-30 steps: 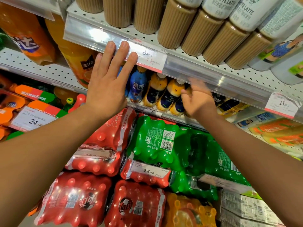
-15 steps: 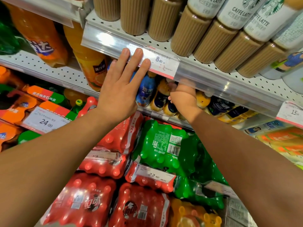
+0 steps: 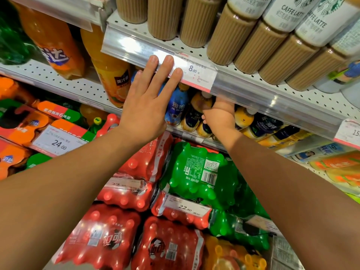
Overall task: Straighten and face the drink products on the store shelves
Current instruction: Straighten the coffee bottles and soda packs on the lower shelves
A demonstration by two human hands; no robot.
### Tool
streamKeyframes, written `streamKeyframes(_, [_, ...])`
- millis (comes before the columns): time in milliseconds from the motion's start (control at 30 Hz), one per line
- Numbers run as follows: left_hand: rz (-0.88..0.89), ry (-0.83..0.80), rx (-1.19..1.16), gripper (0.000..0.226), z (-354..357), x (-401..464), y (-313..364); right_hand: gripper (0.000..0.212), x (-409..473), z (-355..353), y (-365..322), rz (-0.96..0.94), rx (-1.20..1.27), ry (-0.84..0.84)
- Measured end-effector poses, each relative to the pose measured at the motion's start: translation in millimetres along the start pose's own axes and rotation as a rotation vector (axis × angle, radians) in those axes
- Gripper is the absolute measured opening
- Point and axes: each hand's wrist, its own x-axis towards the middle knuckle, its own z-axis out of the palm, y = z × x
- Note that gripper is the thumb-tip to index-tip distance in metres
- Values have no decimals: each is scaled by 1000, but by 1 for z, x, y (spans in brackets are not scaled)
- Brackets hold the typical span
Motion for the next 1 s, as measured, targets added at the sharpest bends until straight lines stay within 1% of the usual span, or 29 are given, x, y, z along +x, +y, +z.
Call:
streamKeyframes(133, [9, 15, -4, 79, 2, 0, 0, 15, 5, -1, -2, -21, -112, 29])
streamKeyframes(267, [6, 26, -4, 77, 3, 0, 1, 24, 5, 1, -4, -137, -180, 136])
streamKeyframes(367, [-1, 13, 6, 79, 2, -1, 1, 24, 1, 2, -2, -143, -248, 176])
streamKeyframes(400, [-6, 6, 7, 79, 1, -1, 1, 20, -2, 2, -2, -155, -266, 189])
streamKeyframes(433, [-13, -2, 8, 80, 0, -1, 1, 9, -5, 1, -1, -176, -274, 187])
streamKeyframes(467, [-17, -14, 8, 80, -2, -1, 1, 15, -10, 0, 0, -219, -278, 195])
streamKeyframes(500, [-20, -30, 10, 81, -3, -1, 1, 32, -17, -2, 1, -278, -293, 203])
streamKeyframes(533, [-24, -48, 14, 82, -5, -1, 1, 44, -26, -4, 2, -339, -298, 214])
streamKeyframes(567, [-29, -66, 18, 83, -8, -1, 2, 47, -37, -5, 4, -409, -295, 219])
streamKeyframes(633, [-32, -98, 23, 83, -13, -1, 3, 37, -67, -11, 10, -560, -296, 180])
streamKeyframes(700, [-32, -126, 30, 86, -18, 0, 4, 33, -97, -20, 19, -742, -294, 126])
streamKeyframes(767, [-45, -147, 62, 93, -23, 1, 5, 32, -116, -34, 21, -947, -271, 179])
streamKeyframes(800, [-48, -158, 80, 95, -26, 2, 5, 32, -120, -42, 20, -1011, -268, 237])
streamKeyframes(833, [-48, -171, 95, 95, -29, 3, 6, 35, -121, -51, 17, -1029, -286, 308])
streamKeyframes(867, [-42, -185, 105, 94, -33, 4, 7, 40, -121, -60, 15, -1000, -337, 386])
streamKeyframes(900, [-35, -201, 111, 93, -36, 5, 7, 48, -120, -67, 11, -930, -414, 446])
streamKeyframes(933, [-28, -221, 114, 92, -39, 7, 7, 57, -120, -72, 10, -839, -511, 461])
streamKeyframes(1000, [-18, -285, 128, 93, -45, 9, 6, 76, -119, -75, 11, -676, -701, 397])
